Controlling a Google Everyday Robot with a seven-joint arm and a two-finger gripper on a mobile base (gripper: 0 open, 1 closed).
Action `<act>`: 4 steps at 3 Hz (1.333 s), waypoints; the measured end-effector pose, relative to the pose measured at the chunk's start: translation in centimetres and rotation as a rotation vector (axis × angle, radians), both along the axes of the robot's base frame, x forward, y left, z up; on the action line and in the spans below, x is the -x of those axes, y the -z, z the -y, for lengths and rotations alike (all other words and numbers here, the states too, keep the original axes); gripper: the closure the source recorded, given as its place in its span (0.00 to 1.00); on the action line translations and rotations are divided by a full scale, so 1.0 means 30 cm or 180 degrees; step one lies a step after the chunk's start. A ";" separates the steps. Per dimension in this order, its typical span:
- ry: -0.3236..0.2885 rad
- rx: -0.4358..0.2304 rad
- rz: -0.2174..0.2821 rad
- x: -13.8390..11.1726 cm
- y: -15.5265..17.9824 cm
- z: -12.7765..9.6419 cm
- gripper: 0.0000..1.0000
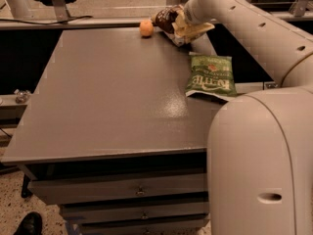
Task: Move brown chip bag near orange
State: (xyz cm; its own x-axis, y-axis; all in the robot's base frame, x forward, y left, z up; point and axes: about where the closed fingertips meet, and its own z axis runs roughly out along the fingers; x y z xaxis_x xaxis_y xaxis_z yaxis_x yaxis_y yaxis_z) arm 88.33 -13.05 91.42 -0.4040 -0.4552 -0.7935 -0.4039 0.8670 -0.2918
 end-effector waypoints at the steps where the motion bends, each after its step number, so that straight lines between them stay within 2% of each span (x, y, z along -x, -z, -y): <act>1: 0.0002 -0.0018 -0.0045 0.008 0.024 -0.004 0.37; 2: 0.0000 -0.0029 -0.0085 0.016 0.043 -0.007 0.13; 3: -0.0002 -0.0034 -0.0111 0.023 0.054 -0.007 0.00; 4: -0.0043 -0.0022 -0.0167 0.041 0.073 -0.015 0.00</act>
Offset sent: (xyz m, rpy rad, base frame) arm -0.0096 -0.0006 -0.0135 0.0142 0.0337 -0.0038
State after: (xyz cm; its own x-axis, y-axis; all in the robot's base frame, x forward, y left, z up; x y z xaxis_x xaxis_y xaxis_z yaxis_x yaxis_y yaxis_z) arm 87.09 -12.61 89.24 -0.4391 -0.4555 -0.7744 -0.4301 0.8634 -0.2640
